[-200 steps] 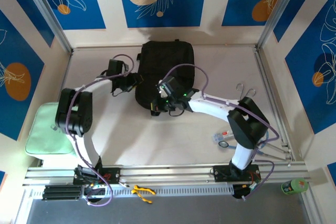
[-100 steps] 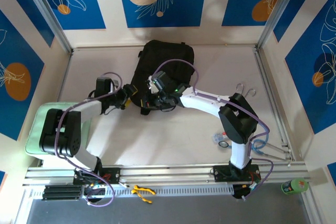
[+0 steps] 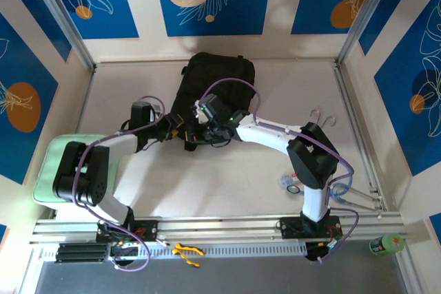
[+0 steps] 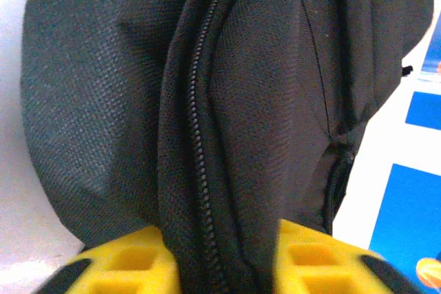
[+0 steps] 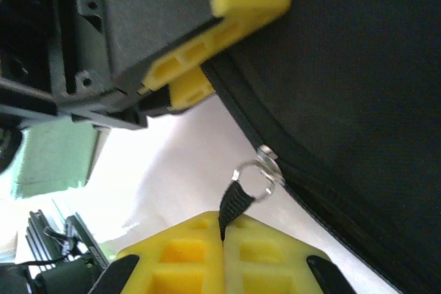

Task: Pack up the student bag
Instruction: Zip the student bag at the top-center of the table.

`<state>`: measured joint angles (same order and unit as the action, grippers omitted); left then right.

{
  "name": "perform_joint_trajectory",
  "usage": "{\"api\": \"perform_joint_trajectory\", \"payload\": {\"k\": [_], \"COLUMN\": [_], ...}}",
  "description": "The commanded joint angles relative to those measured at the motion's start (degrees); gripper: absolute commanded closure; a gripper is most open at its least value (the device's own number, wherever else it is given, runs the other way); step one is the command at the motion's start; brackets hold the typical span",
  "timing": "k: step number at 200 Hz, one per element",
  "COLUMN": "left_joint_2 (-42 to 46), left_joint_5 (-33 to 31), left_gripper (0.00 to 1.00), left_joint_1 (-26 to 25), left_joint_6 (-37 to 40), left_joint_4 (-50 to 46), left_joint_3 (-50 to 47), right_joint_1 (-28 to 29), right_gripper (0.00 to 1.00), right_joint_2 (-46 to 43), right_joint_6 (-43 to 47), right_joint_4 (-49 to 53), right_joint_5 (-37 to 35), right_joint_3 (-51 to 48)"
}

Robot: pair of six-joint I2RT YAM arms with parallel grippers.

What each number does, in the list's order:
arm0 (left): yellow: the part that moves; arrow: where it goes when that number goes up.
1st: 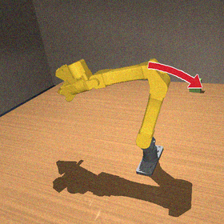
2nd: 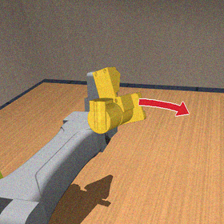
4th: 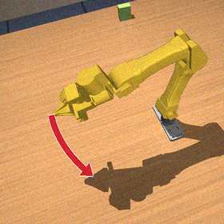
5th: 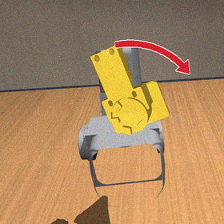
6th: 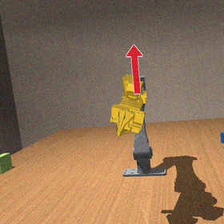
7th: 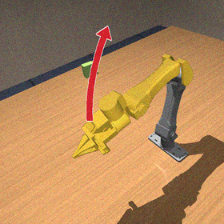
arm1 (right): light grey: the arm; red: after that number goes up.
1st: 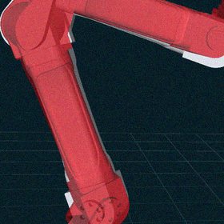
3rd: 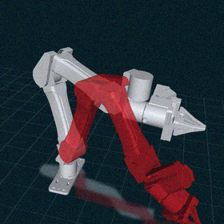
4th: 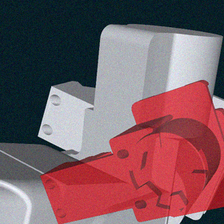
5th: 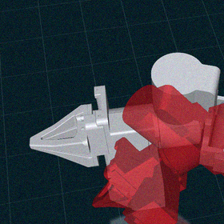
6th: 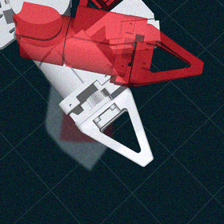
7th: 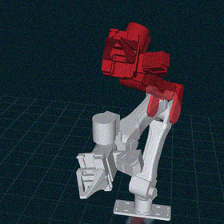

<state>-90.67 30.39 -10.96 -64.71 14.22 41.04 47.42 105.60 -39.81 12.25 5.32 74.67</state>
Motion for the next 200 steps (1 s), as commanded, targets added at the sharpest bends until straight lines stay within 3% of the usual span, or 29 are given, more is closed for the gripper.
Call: {"api": "perform_joint_trajectory", "payload": {"k": [1,26,81,141,200], "left_joint_2": [-0.98,-1.58,-1.7,0.31,-0.2], "left_joint_5": [-1.52,-2.56,-3.74,-4.34,-2.71], "left_gripper": [0.82,0.92,0.96,0.96,0.96], "left_joint_1": [-0.13,0.14,0.79,0.89,0.92], "left_joint_6": [2.75,3.84,6.35,11.82,24.81], "left_joint_4": [-0.9,-1.55,-4.4,-11.45,-25.09], "left_joint_3": [2.07,1.9,1.94,2.68,5.65], "right_joint_1": [0.58,-1.45,-7.1,-16.78,-22.96], "right_gripper": [1.0,1.0,1.0,1.0,1.0], "right_joint_2": [-5.02,-8.33,-14.58,-13.27,-6.05], "right_joint_6": [1.07,-0.33,-1.97,2.58,7.38], "right_joint_4": [2.83,4.74,7.41,9.88,20.94], "right_joint_5": [-6.79,-12.59,-18.49,-11.96,-9.48], "right_joint_3": [-4.13,-8.42,-15.62,-13.68,-2.89]}}
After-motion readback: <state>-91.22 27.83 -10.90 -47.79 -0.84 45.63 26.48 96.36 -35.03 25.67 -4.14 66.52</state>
